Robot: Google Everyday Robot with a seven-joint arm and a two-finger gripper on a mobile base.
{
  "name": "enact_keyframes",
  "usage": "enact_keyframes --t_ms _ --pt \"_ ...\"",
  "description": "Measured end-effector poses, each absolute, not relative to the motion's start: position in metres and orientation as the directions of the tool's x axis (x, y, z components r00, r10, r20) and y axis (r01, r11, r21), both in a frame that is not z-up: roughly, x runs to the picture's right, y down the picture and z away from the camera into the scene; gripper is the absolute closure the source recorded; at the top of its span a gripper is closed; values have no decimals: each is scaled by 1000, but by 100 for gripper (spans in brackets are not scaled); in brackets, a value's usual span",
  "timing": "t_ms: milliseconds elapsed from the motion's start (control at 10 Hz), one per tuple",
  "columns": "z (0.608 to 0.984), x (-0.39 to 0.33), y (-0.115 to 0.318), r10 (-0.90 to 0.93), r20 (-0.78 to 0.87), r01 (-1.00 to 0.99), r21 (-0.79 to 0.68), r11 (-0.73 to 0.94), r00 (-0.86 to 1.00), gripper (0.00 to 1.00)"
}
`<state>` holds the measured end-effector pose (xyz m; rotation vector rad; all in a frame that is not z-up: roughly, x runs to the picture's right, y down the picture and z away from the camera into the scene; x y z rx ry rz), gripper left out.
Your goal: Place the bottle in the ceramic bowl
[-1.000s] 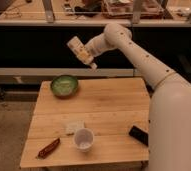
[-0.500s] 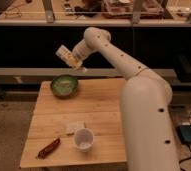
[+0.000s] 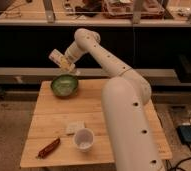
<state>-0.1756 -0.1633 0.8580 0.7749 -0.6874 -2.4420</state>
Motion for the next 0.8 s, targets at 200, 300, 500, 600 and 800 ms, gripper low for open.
enact_keyframes --t_ms 200,300,500,600,800 --pt "858 -176 -163 -574 -384 289 586 -757 -723 100" --pt "859 -177 -162 -572 -383 287 586 -758 -726 100" --pt "874 -167 -160 -545 -365 297 551 -780 -755 100" --pt "884 -165 -160 -519 -364 294 519 -803 -774 100" --pt "907 -166 -166 -436 -388 271 410 -871 -812 100"
